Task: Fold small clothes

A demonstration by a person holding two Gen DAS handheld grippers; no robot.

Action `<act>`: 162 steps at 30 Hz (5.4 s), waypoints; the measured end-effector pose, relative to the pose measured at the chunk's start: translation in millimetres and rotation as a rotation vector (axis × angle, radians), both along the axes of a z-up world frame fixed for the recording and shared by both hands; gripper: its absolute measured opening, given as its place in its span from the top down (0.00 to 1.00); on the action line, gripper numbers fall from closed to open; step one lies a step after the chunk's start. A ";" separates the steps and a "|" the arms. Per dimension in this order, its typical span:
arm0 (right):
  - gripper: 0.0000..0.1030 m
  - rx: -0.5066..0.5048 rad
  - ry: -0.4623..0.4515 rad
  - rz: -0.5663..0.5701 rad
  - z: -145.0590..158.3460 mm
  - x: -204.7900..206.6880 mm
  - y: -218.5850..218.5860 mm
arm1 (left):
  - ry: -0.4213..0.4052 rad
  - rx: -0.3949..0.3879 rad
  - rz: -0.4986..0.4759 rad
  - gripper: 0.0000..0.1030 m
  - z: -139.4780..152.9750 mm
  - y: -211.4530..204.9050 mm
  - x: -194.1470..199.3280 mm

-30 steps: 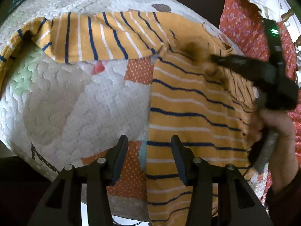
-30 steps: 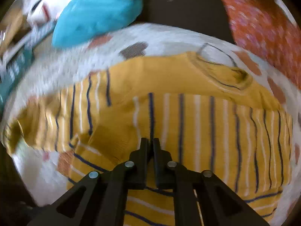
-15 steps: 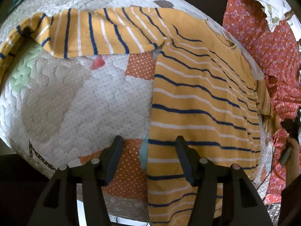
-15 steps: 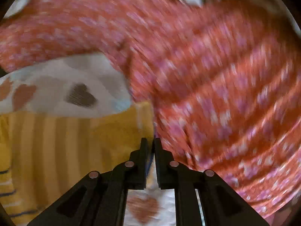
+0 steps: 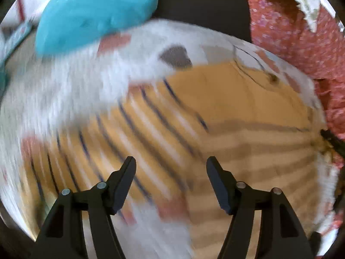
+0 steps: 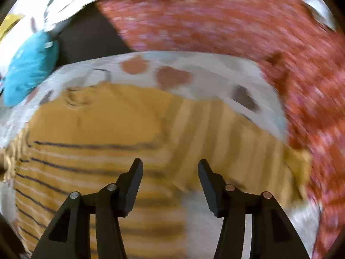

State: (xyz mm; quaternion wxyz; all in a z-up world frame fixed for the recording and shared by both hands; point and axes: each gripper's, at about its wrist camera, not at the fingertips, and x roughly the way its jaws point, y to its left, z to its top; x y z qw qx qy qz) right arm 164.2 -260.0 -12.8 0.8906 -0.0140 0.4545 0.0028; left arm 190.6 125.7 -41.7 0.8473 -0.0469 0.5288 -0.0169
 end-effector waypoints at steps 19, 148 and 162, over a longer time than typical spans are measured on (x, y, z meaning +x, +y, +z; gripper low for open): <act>0.48 -0.104 0.057 0.311 -48.4 171.2 92.0 | 0.098 0.034 -0.307 0.73 -48.4 -45.2 138.6; 0.96 0.170 -0.215 -0.570 44.3 -45.1 -244.2 | 0.147 -0.244 -0.087 0.49 -32.7 -101.4 -122.3; 0.96 0.480 -0.069 0.021 7.1 19.4 43.3 | 0.033 -0.248 -0.032 0.49 -22.0 -67.6 -23.3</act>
